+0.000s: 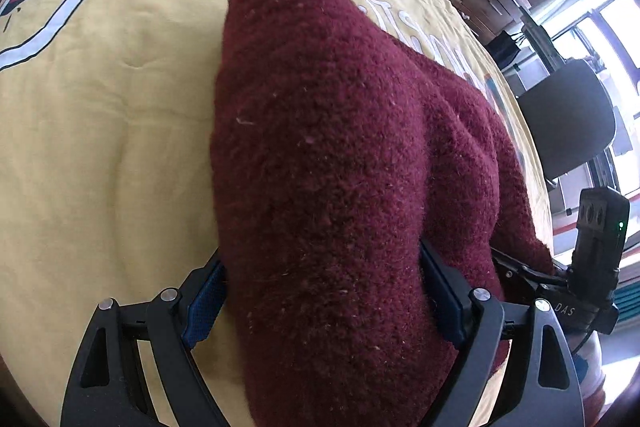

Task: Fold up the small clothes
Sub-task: 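Lift and square the bundle with both grippers, then lower and open them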

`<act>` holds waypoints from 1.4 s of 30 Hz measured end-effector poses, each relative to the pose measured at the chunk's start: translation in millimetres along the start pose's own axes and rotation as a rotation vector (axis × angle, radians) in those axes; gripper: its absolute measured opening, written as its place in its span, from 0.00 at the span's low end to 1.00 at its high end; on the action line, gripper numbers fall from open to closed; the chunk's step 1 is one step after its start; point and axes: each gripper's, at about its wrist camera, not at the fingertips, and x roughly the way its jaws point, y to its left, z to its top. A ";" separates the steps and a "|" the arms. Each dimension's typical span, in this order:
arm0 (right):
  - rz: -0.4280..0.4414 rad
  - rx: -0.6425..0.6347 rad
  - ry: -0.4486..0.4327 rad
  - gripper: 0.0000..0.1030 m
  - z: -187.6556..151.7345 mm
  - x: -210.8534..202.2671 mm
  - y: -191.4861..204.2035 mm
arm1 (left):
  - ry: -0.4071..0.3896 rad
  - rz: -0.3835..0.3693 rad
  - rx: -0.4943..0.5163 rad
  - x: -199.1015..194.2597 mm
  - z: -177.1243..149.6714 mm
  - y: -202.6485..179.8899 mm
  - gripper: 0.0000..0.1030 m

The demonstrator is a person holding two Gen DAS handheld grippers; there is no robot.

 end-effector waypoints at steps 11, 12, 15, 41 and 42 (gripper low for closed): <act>0.079 -0.045 -0.104 0.37 14.9 -20.9 46.6 | -0.101 -0.107 0.043 -38.3 -1.9 11.3 0.50; 0.088 -0.064 -0.114 0.36 17.2 -22.0 57.7 | -0.110 -0.106 0.052 -43.4 -1.8 12.0 0.50; 0.114 -0.103 -0.126 0.36 20.9 -18.9 85.9 | -0.157 -0.084 0.075 -68.7 -1.1 19.6 0.49; -0.007 -0.036 -0.068 0.49 -40.2 4.7 78.5 | -0.174 0.110 0.021 -98.1 -70.6 84.3 0.72; -0.021 -0.037 -0.073 0.49 -42.7 1.0 79.5 | -0.172 0.114 0.020 -96.4 -72.2 82.0 0.72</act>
